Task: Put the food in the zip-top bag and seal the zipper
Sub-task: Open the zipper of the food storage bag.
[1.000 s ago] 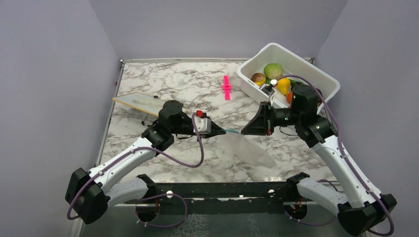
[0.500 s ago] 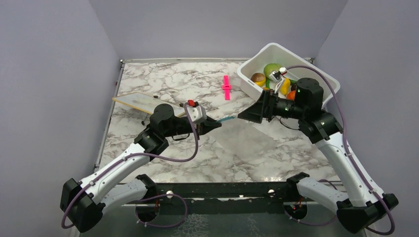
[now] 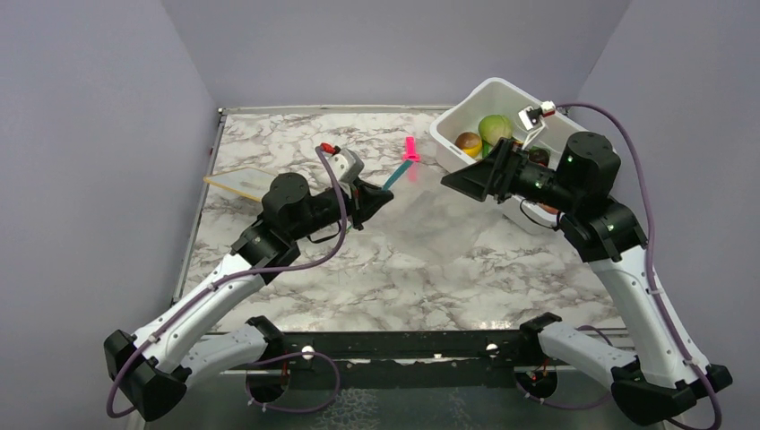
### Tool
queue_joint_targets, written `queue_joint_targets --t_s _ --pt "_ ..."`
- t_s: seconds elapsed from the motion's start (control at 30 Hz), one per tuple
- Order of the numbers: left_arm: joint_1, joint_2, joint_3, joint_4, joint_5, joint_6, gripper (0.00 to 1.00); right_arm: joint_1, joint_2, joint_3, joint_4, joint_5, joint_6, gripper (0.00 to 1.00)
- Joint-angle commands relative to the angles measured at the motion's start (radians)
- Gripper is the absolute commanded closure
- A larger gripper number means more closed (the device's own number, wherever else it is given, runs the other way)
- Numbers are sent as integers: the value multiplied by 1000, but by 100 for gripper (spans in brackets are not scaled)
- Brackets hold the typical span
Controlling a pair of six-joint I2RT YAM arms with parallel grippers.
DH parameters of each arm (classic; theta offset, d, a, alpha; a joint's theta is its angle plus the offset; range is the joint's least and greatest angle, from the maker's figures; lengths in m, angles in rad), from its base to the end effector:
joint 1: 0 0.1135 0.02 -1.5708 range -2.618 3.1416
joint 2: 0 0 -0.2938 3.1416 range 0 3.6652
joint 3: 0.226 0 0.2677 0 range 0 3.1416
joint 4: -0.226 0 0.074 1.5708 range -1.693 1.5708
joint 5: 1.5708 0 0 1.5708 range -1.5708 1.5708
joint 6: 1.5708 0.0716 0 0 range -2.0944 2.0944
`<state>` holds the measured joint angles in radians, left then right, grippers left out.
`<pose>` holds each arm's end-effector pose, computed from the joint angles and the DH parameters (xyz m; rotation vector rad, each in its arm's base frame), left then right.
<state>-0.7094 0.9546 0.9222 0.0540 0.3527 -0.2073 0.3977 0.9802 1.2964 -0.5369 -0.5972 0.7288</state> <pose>0.1767 -0.1843 0.4078 0.6847 1.4883 -0.9863 0.1833 0.1207 0.4665 -0.1489 1.9544 1.3087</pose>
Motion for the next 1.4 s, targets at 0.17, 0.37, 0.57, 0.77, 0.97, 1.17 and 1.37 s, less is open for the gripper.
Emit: queue_joint_targets --t_s 0.17,0.37,0.57,0.77,0.97,1.17,1.37 --pt "-5 43 22 -98 -113 -44 100 -1 8 -26 38 49 19 16" --pt "-5 58 34 -123 -128 -51 100 -1 37 -18 45 5 5 18" --pt "-6 78 54 -122 -114 -58 100 5 56 -92 150 -59 85 33" --pt "-6 104 51 -122 -85 -67 100 65 102 -138 217 -18 120 33" --pt "-5 122 44 -120 -26 -92 100 125 159 -180 306 -8 163 33" --pt "-5 120 19 -93 28 -114 98 160 211 -189 351 10 180 33" --pt "-5 118 -6 -67 83 -124 97 179 231 -205 383 5 183 37"
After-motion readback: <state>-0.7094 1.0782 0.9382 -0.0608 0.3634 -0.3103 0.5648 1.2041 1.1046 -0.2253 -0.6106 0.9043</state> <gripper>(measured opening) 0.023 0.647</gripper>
